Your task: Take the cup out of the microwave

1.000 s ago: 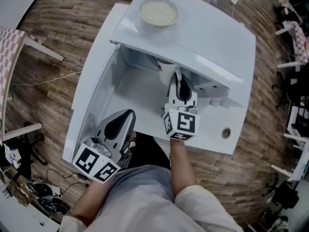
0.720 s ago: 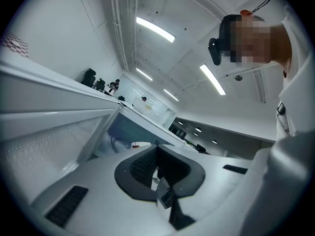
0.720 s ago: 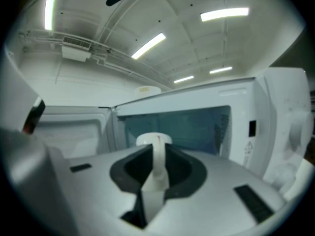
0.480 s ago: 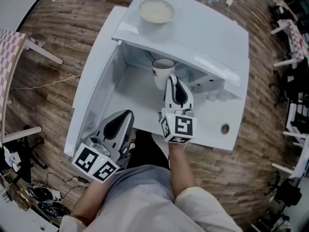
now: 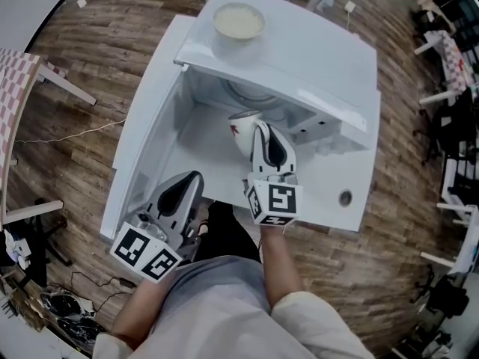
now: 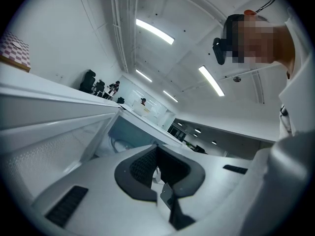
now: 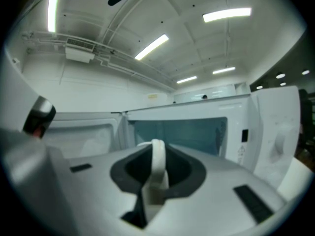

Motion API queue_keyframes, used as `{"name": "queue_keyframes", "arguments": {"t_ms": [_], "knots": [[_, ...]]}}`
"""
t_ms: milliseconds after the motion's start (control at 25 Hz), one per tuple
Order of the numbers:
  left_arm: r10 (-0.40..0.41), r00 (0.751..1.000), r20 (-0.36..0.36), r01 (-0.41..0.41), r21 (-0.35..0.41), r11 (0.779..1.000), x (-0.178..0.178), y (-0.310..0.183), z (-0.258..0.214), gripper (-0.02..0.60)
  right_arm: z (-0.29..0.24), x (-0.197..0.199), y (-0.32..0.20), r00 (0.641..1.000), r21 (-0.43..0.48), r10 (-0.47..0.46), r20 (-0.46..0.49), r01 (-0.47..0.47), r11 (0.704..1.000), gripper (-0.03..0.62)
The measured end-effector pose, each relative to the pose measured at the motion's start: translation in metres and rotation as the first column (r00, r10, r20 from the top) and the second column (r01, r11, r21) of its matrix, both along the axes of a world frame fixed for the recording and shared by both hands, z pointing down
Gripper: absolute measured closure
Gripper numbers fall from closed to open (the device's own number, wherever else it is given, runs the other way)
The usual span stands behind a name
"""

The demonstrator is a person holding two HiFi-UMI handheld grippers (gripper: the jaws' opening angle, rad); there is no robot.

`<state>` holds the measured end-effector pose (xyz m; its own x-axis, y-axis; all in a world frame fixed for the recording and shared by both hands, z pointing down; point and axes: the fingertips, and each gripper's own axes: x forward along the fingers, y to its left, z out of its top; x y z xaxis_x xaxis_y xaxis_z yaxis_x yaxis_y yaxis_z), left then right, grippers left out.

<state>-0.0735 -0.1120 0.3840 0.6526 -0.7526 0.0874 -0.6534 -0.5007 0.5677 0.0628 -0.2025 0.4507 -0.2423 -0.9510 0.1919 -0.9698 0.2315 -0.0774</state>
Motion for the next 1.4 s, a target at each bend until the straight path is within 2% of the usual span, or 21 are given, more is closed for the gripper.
{"name": "queue_keyframes", "arguments": {"t_ms": [720,1400], "knots": [[-0.010,0.999,-0.038,0.011,0.026,1.000,-0.002,0.006,-0.012,0.566,-0.042,0.002,0.015,0.999,0.046,-0.042,-0.002,0.042,0.998,0.526],[0.001,0.999,-0.053,0.001,0.052,0.999,-0.004,0.040,-0.025,0.566,-0.078,0.000,0.068,0.997,0.070,-0.074,0.025,0.072,0.995,0.526]]}}
